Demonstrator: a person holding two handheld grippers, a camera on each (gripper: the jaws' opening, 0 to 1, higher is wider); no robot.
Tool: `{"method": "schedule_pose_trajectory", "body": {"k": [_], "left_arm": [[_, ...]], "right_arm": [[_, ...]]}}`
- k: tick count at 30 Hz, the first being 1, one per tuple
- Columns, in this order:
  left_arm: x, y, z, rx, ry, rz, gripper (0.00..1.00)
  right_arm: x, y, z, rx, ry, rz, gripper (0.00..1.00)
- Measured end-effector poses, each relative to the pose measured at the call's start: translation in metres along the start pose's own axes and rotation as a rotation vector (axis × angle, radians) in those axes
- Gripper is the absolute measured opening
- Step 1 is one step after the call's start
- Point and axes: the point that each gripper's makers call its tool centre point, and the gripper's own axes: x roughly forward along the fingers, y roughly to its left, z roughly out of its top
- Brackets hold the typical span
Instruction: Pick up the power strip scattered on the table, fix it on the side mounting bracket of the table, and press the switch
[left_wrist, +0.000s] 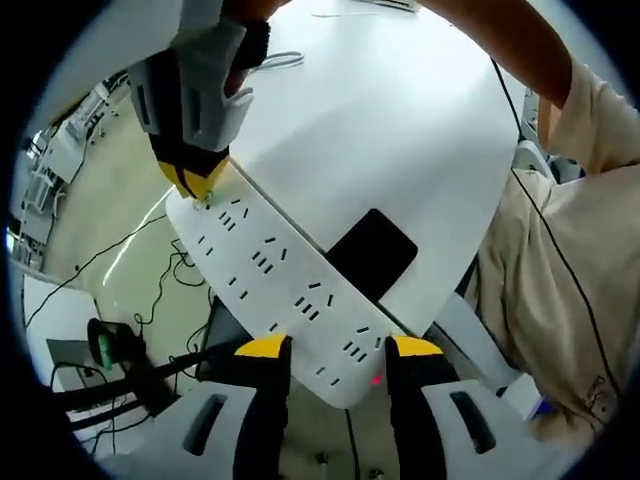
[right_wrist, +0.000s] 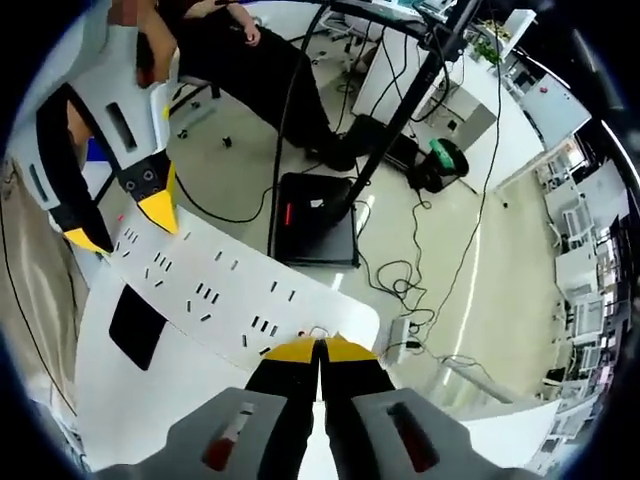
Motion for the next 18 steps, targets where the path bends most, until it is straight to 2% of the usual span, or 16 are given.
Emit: {"method": "schedule_pose_trajectory", "body": {"k": [9,18], "left_arm": [[0.000,0.000,0.000,-0.001,-0.013,-0.003,0.42],[0.000,0.000,0.001,-0.004,0.025,0.002,0.42]], "right_arm": [[-0.001,-0.001,0.001,0.065,-0.070,-0.041,0.00],[-0.012,0.001,0.011,0.157,-0.224,-0.050,0.00]]}}
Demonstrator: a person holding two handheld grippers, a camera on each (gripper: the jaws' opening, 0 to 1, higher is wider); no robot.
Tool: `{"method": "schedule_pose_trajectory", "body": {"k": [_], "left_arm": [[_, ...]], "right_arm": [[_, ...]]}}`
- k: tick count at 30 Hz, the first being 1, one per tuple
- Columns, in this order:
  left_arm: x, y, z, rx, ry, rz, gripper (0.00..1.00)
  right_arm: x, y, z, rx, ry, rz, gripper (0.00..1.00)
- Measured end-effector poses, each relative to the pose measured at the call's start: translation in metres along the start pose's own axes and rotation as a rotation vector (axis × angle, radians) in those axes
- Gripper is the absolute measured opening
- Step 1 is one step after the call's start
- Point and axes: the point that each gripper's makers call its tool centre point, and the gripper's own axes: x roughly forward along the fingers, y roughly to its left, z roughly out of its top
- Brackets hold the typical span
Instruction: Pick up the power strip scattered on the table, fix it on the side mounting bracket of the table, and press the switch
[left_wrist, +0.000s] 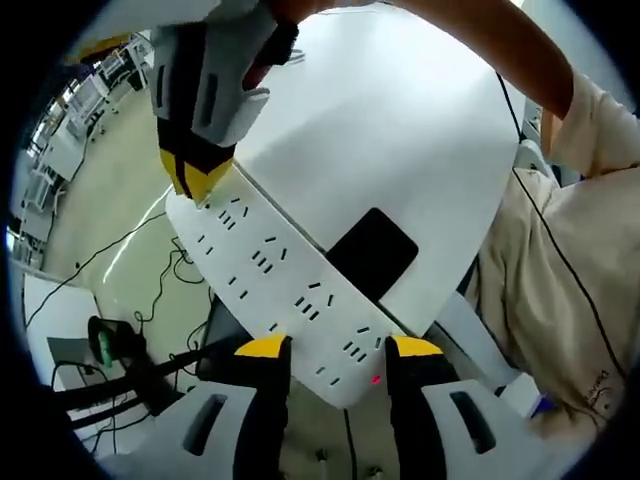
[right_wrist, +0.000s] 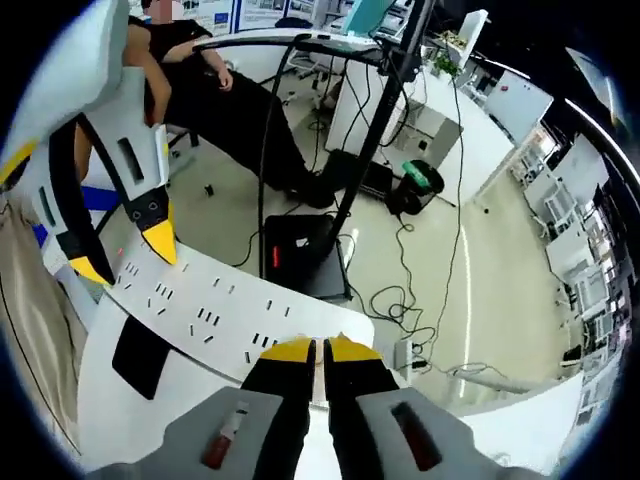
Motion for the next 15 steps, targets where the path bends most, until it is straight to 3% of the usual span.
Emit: {"method": "schedule_pose_trajectory", "body": {"k": [3,10,15], "left_arm": [[0.000,0.000,-0.001,-0.001,0.012,0.001,0.42],[0.000,0.000,-0.001,-0.003,0.013,0.001,0.42],[0.000,0.000,-0.001,-0.003,0.007,0.000,0.42]], "right_arm": [[-0.002,-0.003,0.005,0.021,-0.052,-0.011,0.00],[-0.018,-0.013,0.028,0.144,-0.246,-0.061,0.03],[-0.034,-0.014,0.031,0.192,-0.309,-0.079,0.04]]}}
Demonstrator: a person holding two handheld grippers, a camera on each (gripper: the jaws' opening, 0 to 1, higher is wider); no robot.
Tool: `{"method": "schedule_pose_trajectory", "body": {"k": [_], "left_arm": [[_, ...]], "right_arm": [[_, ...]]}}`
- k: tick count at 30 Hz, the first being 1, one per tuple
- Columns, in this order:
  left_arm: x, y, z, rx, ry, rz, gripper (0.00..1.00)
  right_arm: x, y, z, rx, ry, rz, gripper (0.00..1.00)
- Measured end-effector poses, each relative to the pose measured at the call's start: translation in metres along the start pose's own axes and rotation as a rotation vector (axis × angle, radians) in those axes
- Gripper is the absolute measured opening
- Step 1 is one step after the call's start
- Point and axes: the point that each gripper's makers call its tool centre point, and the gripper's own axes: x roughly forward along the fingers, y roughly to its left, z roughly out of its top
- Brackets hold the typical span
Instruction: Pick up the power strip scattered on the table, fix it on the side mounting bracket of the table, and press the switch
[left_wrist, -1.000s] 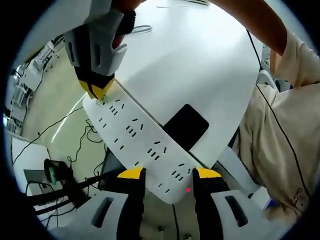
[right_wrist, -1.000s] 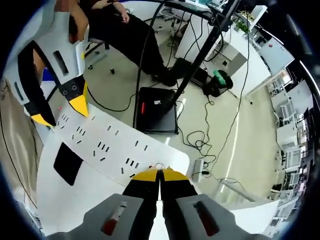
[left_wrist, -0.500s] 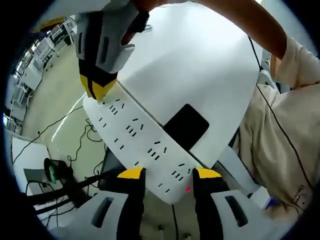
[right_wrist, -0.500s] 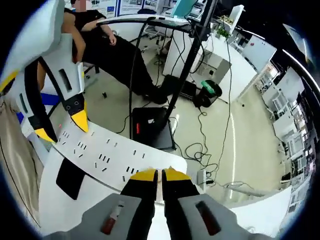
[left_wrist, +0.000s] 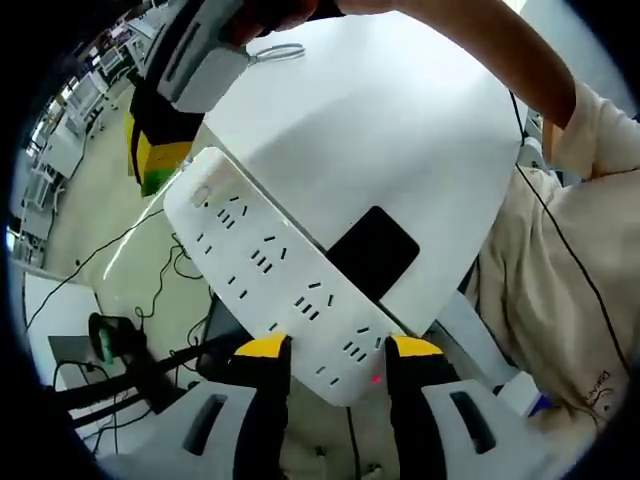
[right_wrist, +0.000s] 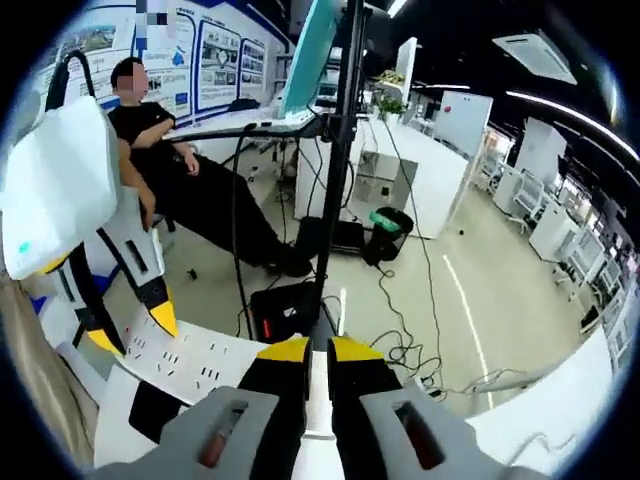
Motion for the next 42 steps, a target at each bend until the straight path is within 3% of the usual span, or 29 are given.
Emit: {"method": "schedule_pose_trajectory", "body": {"k": [10,21,30,32,42], "left_arm": [[0.000,-0.001,0.000,0.000,-0.010,-0.001,0.42],[-0.001,-0.007,-0.004,-0.006,-0.019,-0.001,0.42],[-0.004,0.011,-0.001,-0.009,-0.009,-0.002,0.42],[-0.004,0.003,-0.002,-0.008,-0.005,0.000,0.42],[-0.004,0.000,-0.004,-0.017,-0.010,0.005,0.42]], "right_arm": [[-0.035,-0.006,0.016,0.030,-0.133,-0.095,0.10],[-0.080,-0.034,0.021,0.033,-0.194,-0.203,0.15],[-0.123,-0.035,0.014,0.047,-0.225,-0.246,0.18],[-0.134,-0.036,0.013,0.047,-0.236,-0.268,0.20],[-0.178,-0.033,0.000,0.044,-0.257,-0.344,0.25]]}}
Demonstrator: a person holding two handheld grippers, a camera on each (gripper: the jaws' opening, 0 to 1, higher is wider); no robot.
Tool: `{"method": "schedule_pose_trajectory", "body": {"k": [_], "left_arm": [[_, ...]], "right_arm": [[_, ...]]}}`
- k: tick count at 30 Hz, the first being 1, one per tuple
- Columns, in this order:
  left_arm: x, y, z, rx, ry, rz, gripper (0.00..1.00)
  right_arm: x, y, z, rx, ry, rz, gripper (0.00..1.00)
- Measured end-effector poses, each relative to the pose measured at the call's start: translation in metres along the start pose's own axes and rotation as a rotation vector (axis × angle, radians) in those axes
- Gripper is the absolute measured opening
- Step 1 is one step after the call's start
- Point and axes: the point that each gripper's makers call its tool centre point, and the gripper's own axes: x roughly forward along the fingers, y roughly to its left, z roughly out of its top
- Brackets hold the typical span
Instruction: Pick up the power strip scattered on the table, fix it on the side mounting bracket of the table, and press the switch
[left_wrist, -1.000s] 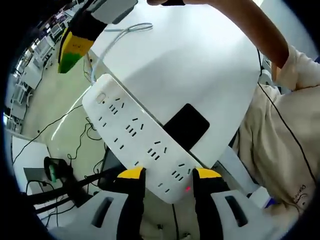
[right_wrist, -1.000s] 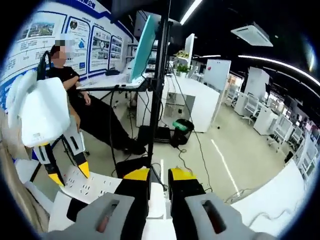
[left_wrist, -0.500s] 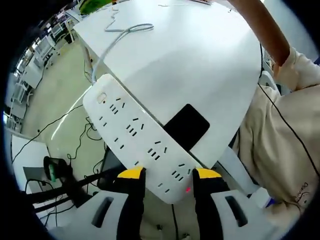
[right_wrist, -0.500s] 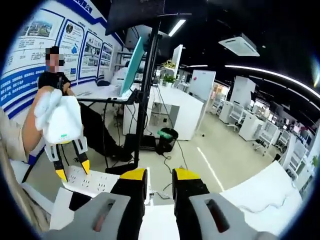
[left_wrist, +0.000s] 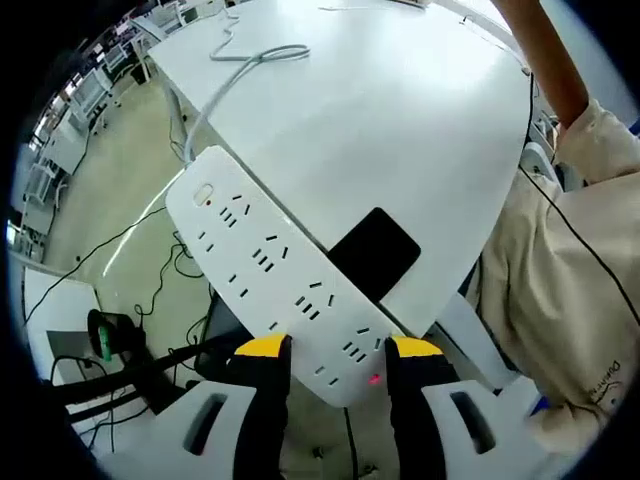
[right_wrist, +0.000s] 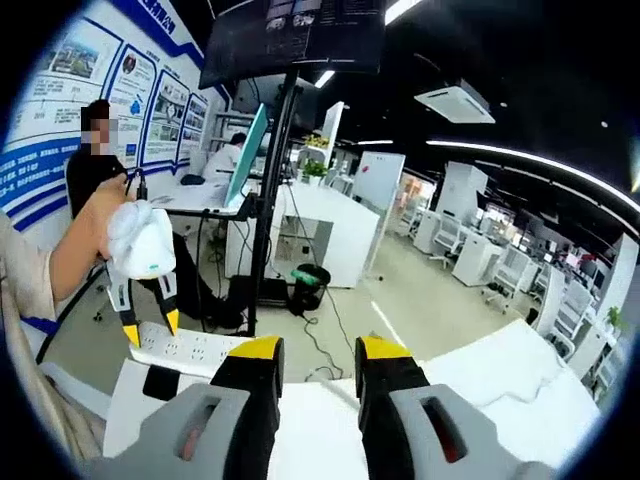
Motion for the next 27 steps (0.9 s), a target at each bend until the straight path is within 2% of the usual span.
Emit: {"method": "schedule_pose_trajectory", "body": {"k": [9,14,19,27], "left_arm": [[0.001,-0.002,0.001,0.001,-0.005,0.000,0.42],[0.001,-0.002,0.002,0.005,0.007,0.000,0.42],[0.002,-0.003,0.002,0.003,0.013,0.000,0.42],[0.000,0.001,0.003,0.001,-0.049,-0.005,0.42]], "right_arm": [[-0.042,-0.012,-0.001,0.029,-0.044,-0.051,0.27],[-0.067,-0.009,-0.006,0.031,-0.062,-0.084,0.27],[-0.094,-0.016,-0.013,0.045,-0.075,-0.118,0.29],[-0.137,-0.026,-0.023,0.058,-0.102,-0.173,0.29]]}}
